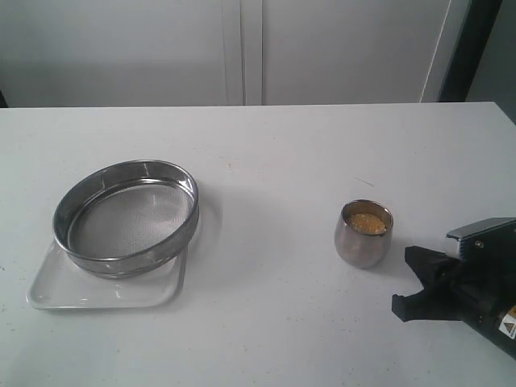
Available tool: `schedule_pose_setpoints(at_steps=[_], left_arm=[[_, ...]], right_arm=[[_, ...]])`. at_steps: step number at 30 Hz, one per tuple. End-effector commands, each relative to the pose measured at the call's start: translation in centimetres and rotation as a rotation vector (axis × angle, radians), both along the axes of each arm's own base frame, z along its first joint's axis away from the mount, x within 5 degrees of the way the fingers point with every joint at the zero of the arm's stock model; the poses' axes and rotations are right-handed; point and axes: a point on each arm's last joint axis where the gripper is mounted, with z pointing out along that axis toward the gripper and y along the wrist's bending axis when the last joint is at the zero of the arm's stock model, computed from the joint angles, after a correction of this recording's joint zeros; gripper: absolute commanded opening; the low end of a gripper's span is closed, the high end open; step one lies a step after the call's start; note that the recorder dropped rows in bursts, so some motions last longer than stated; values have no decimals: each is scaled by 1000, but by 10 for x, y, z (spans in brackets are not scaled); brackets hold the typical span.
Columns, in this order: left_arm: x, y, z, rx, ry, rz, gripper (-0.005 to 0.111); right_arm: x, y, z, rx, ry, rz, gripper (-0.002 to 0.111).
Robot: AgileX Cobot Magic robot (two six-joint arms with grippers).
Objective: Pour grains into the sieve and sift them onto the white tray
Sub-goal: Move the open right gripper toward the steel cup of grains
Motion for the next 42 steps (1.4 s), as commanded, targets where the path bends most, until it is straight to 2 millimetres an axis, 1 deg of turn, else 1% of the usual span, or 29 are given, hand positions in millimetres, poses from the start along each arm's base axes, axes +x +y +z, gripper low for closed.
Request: schedule_pose_setpoints(at_steps=[1,2,3,4,5,6,7,8,9,10,12,17,24,37,42], left_arm=[[0,0,-1,-7,-1,0,0],[0,0,-1,-7,-1,0,0],[0,0,-1,-7,-1,0,0],[0,0,-1,-7,-1,0,0],[0,0,-1,-7,-1,0,0],[0,0,-1,-7,-1,0,0],[0,0,-1,-7,-1,0,0],[0,0,-1,-7,-1,0,0],[0,0,-1,-7,-1,0,0],[0,0,-1,-7,-1,0,0],[0,0,-1,-7,-1,0,0],[0,0,-1,-7,-1,0,0],[0,0,-1,-7,-1,0,0],[0,0,-1,-7,-1,0,0],[0,0,-1,-7,-1,0,0]], right_arm=[[3,2,0,78,13,-20,0],[3,2,0,77,13,-20,2],[3,2,0,83,16,-22,6],[3,2,0,99,22,-28,16],[3,2,0,99,22,-28,28],[3,2,0,99,22,-26,47],[4,2,0,99,21,-25,63],[6,2,1,99,14,-24,82],[7,3,2,98,7,-18,90],[10,4,3,98,-2,-6,96],[12,6,4,96,-14,26,99],[17,9,5,74,-19,70,99],[22,11,-1,43,0,105,99],[24,12,1,55,-26,104,99],[23,13,-1,-48,-47,162,99]])
